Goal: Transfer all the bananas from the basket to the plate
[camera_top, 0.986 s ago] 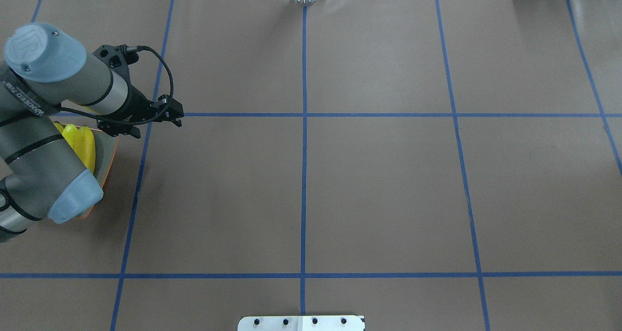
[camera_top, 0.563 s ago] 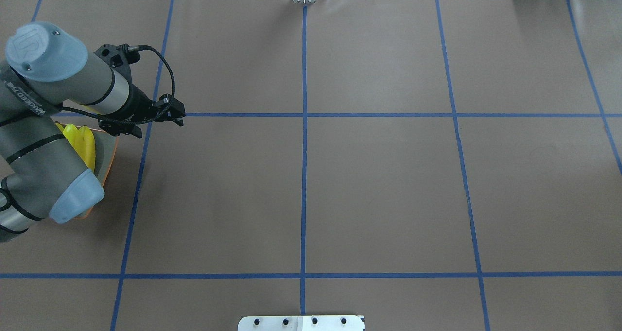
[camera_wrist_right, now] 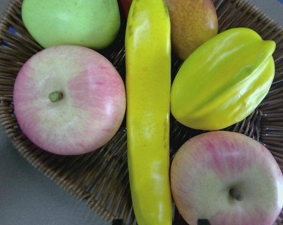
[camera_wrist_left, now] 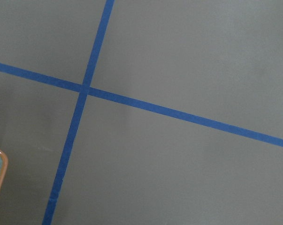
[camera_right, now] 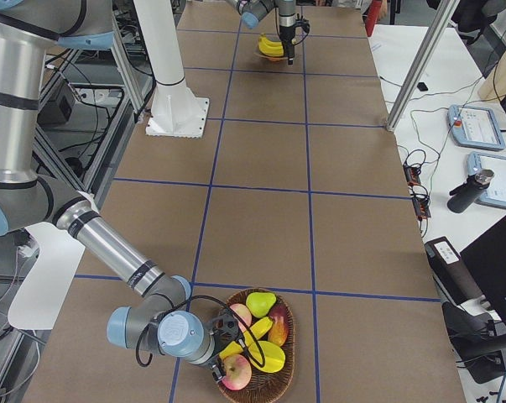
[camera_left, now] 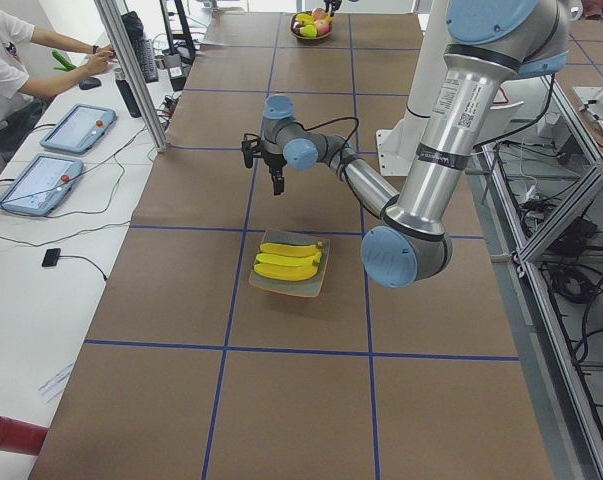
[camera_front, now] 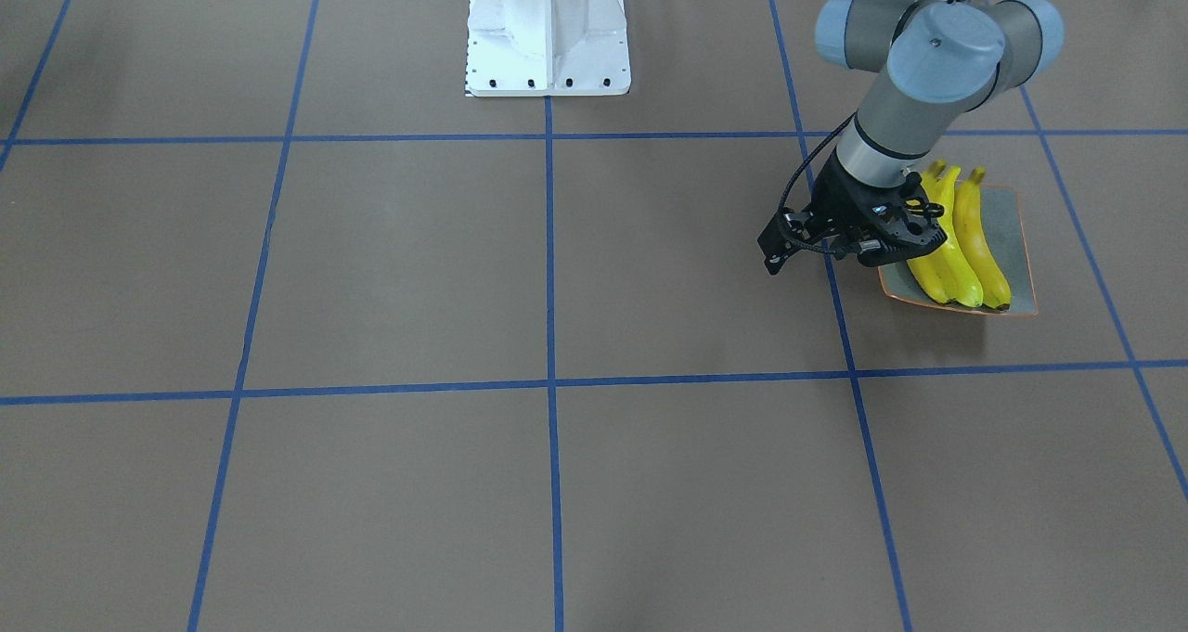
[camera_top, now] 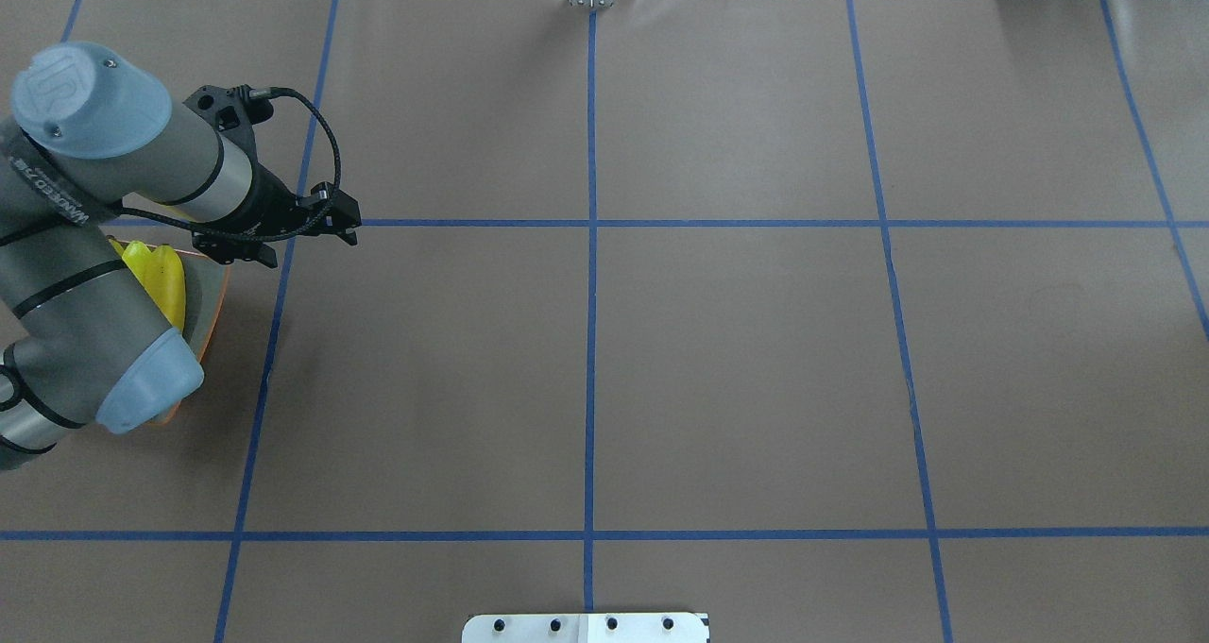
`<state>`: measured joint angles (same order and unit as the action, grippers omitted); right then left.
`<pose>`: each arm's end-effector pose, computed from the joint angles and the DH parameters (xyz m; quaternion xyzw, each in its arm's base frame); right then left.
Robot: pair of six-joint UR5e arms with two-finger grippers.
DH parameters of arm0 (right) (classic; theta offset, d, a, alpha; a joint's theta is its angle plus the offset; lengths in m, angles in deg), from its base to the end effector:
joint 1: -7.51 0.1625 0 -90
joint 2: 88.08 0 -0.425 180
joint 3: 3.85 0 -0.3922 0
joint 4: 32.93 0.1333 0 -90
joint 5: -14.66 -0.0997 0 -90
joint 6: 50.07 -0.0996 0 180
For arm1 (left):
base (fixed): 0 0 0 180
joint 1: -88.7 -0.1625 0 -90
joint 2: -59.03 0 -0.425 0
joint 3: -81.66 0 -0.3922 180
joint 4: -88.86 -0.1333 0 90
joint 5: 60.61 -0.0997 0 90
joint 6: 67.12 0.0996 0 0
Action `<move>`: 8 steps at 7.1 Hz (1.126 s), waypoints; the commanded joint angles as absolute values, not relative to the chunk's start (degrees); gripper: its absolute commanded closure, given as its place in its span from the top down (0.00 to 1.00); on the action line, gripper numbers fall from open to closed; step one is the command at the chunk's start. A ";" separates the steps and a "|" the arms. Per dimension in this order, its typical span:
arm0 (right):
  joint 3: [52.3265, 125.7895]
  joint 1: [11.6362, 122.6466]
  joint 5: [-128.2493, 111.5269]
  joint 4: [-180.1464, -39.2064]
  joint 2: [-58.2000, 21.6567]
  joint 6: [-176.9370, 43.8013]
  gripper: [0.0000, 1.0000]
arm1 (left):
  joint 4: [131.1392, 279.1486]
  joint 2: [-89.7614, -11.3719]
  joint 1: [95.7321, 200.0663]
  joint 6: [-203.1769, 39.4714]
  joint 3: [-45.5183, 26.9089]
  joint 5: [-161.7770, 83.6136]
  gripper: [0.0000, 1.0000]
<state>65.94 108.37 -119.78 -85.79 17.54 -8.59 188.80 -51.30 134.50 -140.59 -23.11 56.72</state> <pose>0.1199 -0.2874 0.8702 0.1763 -0.3347 -0.2486 0.8917 0.3566 -0.4923 0.3275 0.0059 0.4314 -0.1392 0.8913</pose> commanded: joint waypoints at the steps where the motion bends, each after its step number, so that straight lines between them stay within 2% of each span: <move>1: 66.02 108.41 -119.81 -85.84 17.48 -8.58 0.00 | 188.80 -51.36 134.49 -141.12 -23.28 56.72 1.00; 5: 68.56 110.33 -120.60 -89.51 16.87 -8.67 0.00 | 188.80 -51.71 134.49 -142.53 -23.89 56.72 1.00; 8: 76.64 113.76 -122.18 -101.26 13.81 -8.76 0.00 | 188.80 -52.59 133.27 -143.76 -23.46 56.63 1.00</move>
